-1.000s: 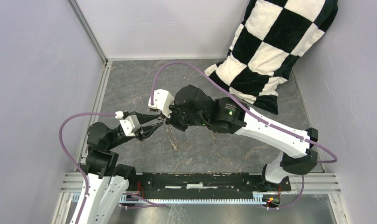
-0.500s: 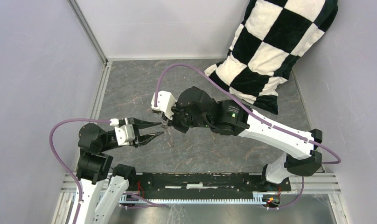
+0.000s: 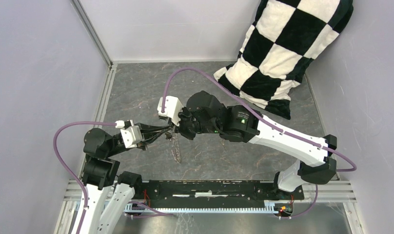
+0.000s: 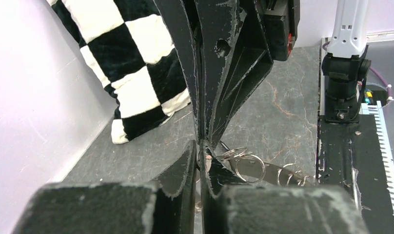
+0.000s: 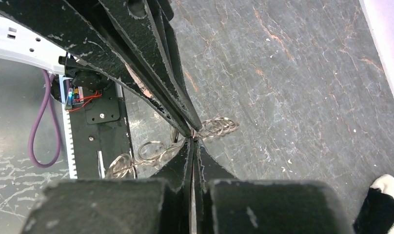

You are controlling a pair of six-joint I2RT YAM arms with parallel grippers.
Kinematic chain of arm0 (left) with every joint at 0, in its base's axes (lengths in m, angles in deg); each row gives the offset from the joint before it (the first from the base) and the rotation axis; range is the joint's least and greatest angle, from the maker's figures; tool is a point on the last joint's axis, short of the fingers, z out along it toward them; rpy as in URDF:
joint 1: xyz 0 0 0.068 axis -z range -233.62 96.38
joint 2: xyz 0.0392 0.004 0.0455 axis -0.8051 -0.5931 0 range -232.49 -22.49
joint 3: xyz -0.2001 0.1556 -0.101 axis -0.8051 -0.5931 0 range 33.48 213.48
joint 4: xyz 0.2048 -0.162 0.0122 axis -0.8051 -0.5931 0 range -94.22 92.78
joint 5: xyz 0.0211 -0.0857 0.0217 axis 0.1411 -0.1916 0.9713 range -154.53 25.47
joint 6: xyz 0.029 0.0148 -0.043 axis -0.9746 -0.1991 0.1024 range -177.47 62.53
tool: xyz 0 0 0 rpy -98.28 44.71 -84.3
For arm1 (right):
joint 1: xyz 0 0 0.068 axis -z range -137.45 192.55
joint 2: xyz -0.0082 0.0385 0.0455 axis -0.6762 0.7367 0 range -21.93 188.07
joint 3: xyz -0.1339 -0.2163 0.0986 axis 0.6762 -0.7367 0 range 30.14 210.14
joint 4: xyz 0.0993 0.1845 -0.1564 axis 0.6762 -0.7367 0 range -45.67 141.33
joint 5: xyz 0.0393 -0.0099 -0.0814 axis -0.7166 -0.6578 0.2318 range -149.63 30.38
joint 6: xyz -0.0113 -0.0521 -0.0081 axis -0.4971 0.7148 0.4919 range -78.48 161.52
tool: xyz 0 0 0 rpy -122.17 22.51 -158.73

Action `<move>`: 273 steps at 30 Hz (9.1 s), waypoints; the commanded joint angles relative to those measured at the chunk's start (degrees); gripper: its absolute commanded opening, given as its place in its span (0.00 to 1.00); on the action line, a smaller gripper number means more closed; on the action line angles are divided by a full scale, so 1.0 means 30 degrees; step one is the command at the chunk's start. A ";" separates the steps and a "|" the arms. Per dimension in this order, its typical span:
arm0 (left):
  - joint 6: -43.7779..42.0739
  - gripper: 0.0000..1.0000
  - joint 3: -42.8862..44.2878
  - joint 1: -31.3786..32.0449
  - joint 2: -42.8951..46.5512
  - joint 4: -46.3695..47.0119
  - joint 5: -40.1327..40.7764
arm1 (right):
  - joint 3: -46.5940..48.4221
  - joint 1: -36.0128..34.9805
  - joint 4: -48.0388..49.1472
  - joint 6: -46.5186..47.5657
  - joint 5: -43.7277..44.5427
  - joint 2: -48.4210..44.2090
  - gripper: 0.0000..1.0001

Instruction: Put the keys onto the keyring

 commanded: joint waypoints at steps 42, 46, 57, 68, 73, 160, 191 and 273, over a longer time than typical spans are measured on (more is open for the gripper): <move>0.0130 0.33 0.1766 0.0019 -0.2463 -0.2118 0.0613 | -0.2318 0.0723 0.3746 -0.0365 -0.0142 -0.2307 0.00; 0.0934 0.26 0.2190 0.0019 -0.2923 -0.2650 0.0446 | -0.2379 0.0723 0.3810 -0.0336 -0.0131 -0.2350 0.00; 0.2513 0.02 0.2138 0.0019 -0.2896 -0.1899 0.0032 | -0.3882 0.0708 0.5532 -0.0511 -0.0610 -0.3240 0.00; 0.2482 0.02 0.2221 0.0019 -0.2808 -0.1794 -0.1185 | -0.8241 0.0740 1.0995 -0.1123 -0.1867 -0.5644 0.00; 0.2506 0.03 0.2407 0.0019 -0.2750 -0.1813 -0.2742 | -1.0281 0.0727 1.3400 -0.1200 -0.2561 -0.6539 0.00; -0.6245 0.02 0.5257 0.0019 -0.3352 -0.8988 -0.4974 | -0.6246 0.1963 0.6823 0.0725 -0.5858 -0.5924 0.52; -1.2458 0.02 0.6254 0.0019 -0.4302 -1.2750 -0.3651 | -0.1049 0.1996 0.1470 0.1218 -0.6860 -0.0499 0.31; -0.5225 0.05 0.6959 0.0019 -0.4551 -1.0136 -0.5632 | -1.6907 0.2389 2.7987 -0.5408 -0.7336 -0.7923 0.00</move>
